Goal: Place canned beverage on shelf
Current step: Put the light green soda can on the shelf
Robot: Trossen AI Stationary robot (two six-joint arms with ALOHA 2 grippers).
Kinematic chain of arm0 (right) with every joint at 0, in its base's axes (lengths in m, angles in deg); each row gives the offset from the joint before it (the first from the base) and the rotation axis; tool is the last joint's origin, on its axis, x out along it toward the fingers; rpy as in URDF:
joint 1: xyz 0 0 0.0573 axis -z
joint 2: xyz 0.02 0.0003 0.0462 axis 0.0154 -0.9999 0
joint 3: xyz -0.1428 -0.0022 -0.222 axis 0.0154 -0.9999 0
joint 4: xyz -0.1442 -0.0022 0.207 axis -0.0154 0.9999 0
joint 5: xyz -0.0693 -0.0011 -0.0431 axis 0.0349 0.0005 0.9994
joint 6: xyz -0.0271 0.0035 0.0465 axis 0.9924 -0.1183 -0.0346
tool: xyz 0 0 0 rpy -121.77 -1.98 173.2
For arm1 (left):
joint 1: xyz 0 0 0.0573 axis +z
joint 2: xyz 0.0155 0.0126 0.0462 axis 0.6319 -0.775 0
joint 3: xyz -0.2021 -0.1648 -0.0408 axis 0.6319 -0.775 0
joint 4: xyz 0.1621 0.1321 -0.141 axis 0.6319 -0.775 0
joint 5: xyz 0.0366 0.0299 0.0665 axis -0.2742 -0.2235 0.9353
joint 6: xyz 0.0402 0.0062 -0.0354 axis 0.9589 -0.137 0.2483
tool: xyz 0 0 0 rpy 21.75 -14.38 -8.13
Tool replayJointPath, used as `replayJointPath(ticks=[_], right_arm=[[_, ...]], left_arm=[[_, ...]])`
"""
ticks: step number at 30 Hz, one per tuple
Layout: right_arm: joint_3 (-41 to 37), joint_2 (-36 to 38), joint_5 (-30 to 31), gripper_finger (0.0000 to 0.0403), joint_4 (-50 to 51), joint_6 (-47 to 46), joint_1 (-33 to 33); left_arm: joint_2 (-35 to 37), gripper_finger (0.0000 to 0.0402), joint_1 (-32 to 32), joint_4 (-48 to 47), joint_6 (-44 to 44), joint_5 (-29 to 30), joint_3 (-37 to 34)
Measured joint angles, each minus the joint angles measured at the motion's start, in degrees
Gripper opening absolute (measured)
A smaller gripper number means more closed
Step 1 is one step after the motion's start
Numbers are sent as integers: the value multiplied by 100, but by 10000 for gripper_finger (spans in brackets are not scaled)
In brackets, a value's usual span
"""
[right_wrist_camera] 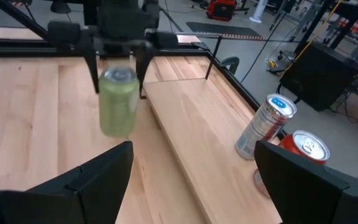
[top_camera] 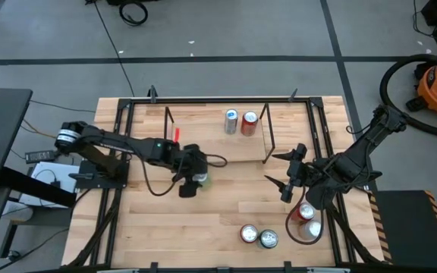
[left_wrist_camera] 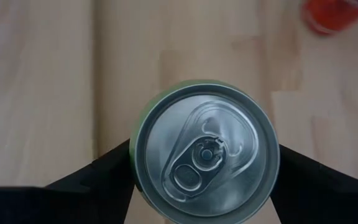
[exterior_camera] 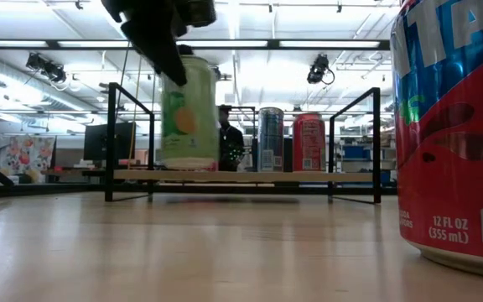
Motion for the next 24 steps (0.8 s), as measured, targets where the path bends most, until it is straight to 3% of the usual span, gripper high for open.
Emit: replayJointPath(ticks=[5, 13, 17, 24], right_arm=[[2, 0, -45, 347, -130, 130, 69], [2, 0, -63, 347, -119, 145, 97], [2, 0, -67, 347, -121, 137, 97], [0, 0, -69, 347, -119, 150, 97]], left_arm=[[-435, 300, 0, 649, 1218, -648, 2], [-942, 300, -76, 889, 2707, -666, 3], [-1022, 300, -94, 991, 2887, -678, 28], [-1028, 312, -92, 1037, 2413, -658, 24]])
